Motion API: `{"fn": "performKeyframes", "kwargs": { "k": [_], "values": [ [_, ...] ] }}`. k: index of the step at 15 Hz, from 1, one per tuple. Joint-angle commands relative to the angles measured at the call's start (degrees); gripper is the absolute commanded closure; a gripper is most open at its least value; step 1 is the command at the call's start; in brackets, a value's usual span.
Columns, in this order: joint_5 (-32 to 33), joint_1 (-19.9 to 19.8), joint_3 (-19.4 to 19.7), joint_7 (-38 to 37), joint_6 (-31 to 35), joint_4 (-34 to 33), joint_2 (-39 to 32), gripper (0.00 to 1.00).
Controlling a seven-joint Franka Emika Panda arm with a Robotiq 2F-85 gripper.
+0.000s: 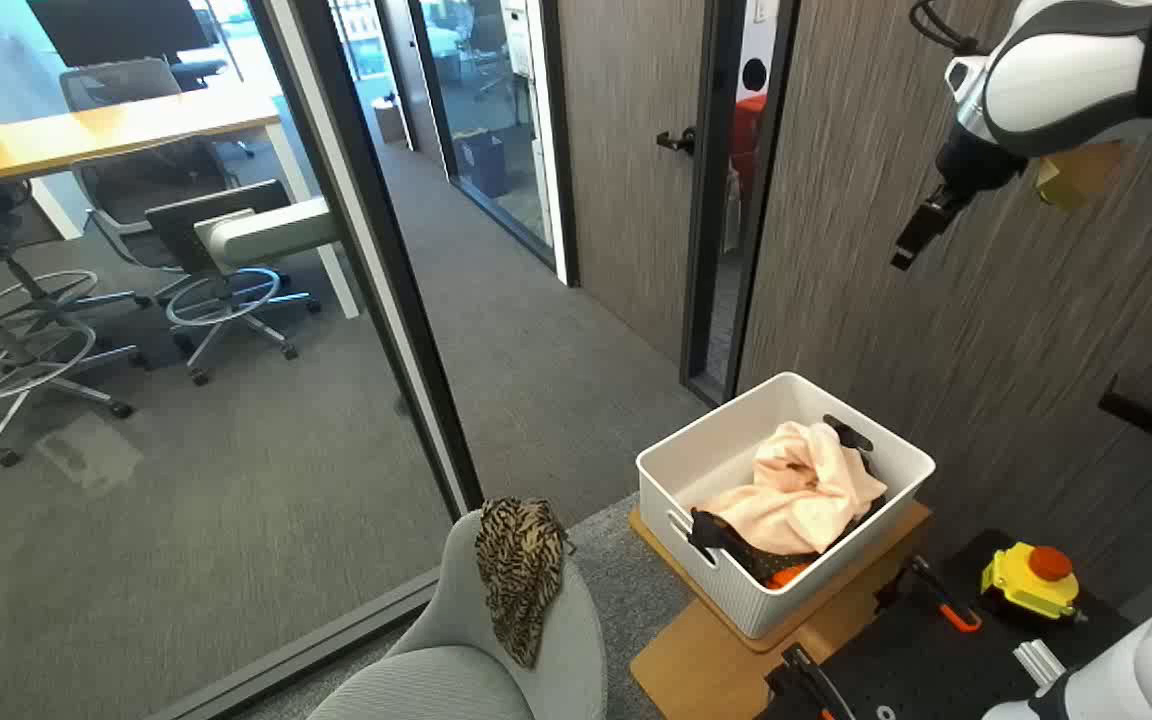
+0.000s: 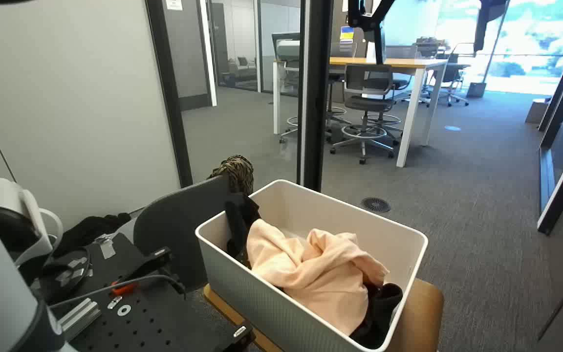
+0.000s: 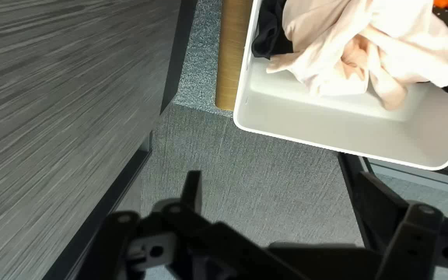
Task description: Take the black cloth out of the basket and hang it on the back of the white chair
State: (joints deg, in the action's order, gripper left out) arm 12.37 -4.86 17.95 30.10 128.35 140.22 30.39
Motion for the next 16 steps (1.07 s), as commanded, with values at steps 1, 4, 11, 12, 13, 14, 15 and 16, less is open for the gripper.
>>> {"fn": "performKeyframes", "kwargs": {
  "k": [1,4,11,12,13,14,15,16],
  "values": [
    [-0.49,-0.69,-0.63,0.35,-0.10,-0.44,-0.11,0.00],
    [-0.49,-0.67,-0.62,0.35,-0.11,-0.89,0.12,0.00],
    [-2.02,0.38,-1.33,-0.74,0.97,-0.30,-1.21,0.00],
    [-3.07,0.83,-1.79,-2.02,1.65,-0.34,-2.38,0.00],
    [-3.85,0.83,-2.40,-3.95,2.49,-0.27,-3.49,0.00],
    [-5.02,0.69,-3.19,-6.90,3.19,-0.43,-5.27,0.00],
    [-6.43,0.80,-3.68,-9.22,4.31,-0.45,-6.90,0.00],
    [-8.86,1.26,-3.67,-10.84,5.97,-0.26,-8.55,0.00]
  ]
}}
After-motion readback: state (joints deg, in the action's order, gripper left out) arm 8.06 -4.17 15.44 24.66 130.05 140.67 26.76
